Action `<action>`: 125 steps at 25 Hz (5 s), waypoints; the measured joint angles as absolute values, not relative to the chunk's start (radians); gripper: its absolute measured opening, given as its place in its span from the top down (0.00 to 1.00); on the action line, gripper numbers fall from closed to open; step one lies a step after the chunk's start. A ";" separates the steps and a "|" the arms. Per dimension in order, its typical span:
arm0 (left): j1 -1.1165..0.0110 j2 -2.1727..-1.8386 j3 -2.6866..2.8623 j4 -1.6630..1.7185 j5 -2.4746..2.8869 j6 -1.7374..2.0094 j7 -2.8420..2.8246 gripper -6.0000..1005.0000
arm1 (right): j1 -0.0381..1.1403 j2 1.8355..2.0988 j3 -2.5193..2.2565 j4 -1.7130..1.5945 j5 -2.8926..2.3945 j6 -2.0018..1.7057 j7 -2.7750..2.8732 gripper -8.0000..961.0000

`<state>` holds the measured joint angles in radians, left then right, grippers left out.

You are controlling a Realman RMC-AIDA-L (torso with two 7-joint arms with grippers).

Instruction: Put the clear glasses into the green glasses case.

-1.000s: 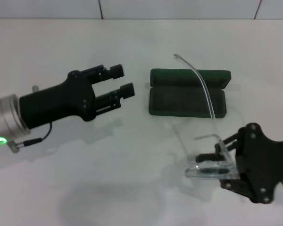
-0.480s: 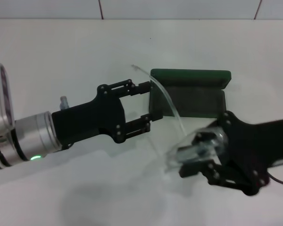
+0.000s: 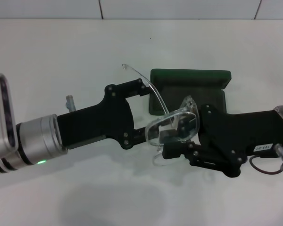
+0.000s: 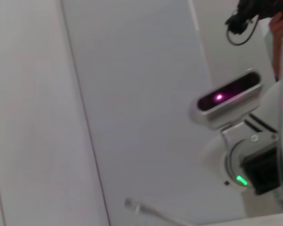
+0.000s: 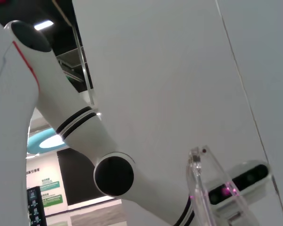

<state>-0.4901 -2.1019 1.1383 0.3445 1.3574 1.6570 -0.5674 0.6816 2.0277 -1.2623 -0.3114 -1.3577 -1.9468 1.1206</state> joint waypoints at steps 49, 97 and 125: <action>-0.446 -2.098 1.136 0.293 1.270 1.782 -0.400 0.39 | 0.651 2.015 -1.364 -0.342 -1.432 -1.672 1.268 0.87; -0.287 -2.091 1.135 0.188 0.802 1.846 -0.485 0.39 | 0.486 2.027 -1.782 -1.263 -2.205 -0.882 1.990 0.86; -0.288 -2.089 1.130 0.189 0.801 1.824 -0.491 0.39 | 0.462 2.027 -1.767 -1.356 -2.442 -0.890 2.078 0.84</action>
